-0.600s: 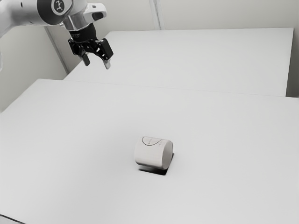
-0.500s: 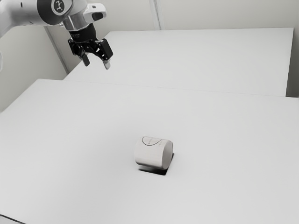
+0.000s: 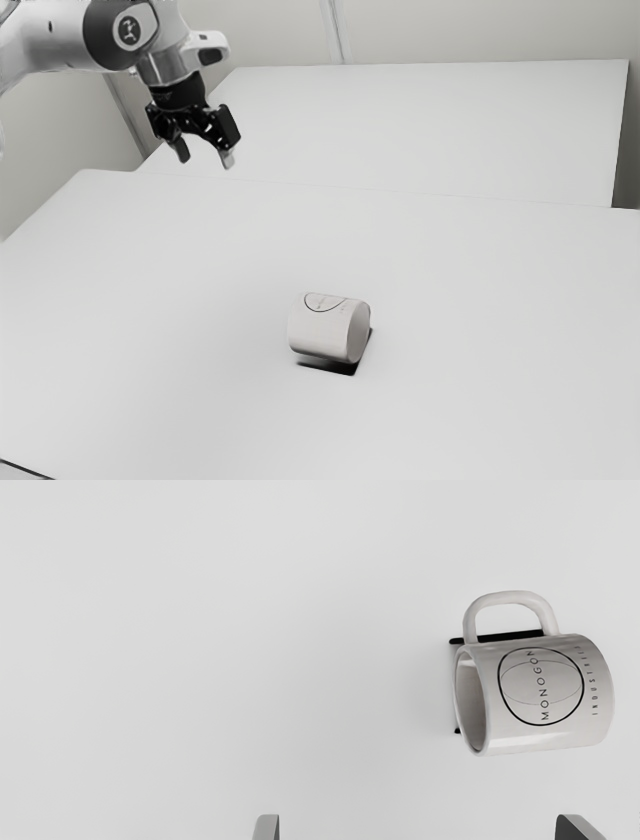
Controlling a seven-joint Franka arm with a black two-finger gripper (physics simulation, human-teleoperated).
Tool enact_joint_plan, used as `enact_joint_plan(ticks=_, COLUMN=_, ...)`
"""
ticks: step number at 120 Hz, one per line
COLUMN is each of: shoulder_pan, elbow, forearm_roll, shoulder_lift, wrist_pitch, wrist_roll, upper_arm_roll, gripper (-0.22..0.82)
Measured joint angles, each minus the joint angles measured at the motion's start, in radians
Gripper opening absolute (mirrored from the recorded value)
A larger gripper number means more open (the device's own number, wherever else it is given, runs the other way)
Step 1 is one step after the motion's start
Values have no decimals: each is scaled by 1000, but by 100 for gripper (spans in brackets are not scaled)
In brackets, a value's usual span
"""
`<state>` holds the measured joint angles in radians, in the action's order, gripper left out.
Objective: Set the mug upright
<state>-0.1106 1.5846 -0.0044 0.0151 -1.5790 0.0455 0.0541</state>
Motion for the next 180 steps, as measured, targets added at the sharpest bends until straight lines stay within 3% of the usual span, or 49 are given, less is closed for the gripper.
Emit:
enact_joint_plan(ticks=25, shoulder_pan=-9, elbow=192, forearm_roll=-135, shoulder_lift=-53, wrist_pitch=-65, wrist_roll=-8, upper_arm_roll=23, gripper=60)
enact_joint_plan(ticks=60, shoulder_pan=20, elbow=477, forearm_roll=-382, shoulder_lift=-92, wrist_pitch=-293, wrist_roll=62, upper_arm_roll=47, gripper=60)
enact_joint_plan(ticks=99, shoulder_pan=20, elbow=573, forearm_roll=-714, shoulder_lift=20, wrist_pitch=-435, wrist_roll=270, upper_arm_roll=73, gripper=60)
enact_joint_plan(ticks=134, shoulder_pan=24, elbow=600, forearm_roll=-913, shoulder_lift=104, wrist_pitch=-408, wrist_roll=482, upper_arm_roll=103, gripper=60)
enact_joint_plan(ticks=180, shoulder_pan=47, elbow=598, forearm_roll=-1058, shoulder_lift=185, wrist_pitch=-236, wrist_roll=758, upper_arm_roll=113, gripper=60)
